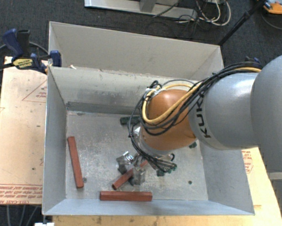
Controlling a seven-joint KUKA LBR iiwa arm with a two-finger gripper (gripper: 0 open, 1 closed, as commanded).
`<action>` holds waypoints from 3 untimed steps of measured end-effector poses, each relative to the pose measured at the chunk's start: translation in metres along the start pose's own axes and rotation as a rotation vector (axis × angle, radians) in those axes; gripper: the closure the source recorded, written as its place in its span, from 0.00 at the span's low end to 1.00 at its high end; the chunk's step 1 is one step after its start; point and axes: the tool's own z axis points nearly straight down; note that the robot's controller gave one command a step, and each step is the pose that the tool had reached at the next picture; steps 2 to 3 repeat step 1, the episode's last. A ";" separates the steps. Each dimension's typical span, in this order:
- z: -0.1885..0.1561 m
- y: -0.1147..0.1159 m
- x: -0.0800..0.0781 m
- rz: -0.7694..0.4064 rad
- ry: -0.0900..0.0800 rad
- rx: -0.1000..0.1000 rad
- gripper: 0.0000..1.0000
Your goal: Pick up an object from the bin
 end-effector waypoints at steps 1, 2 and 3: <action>-0.138 -0.014 0.039 0.039 -0.008 0.006 1.00; -0.138 -0.014 0.039 0.039 -0.008 0.006 1.00; -0.138 -0.014 0.039 0.039 -0.008 0.006 1.00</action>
Offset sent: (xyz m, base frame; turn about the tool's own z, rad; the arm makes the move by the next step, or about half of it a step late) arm -0.0242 -0.0344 0.1344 0.0339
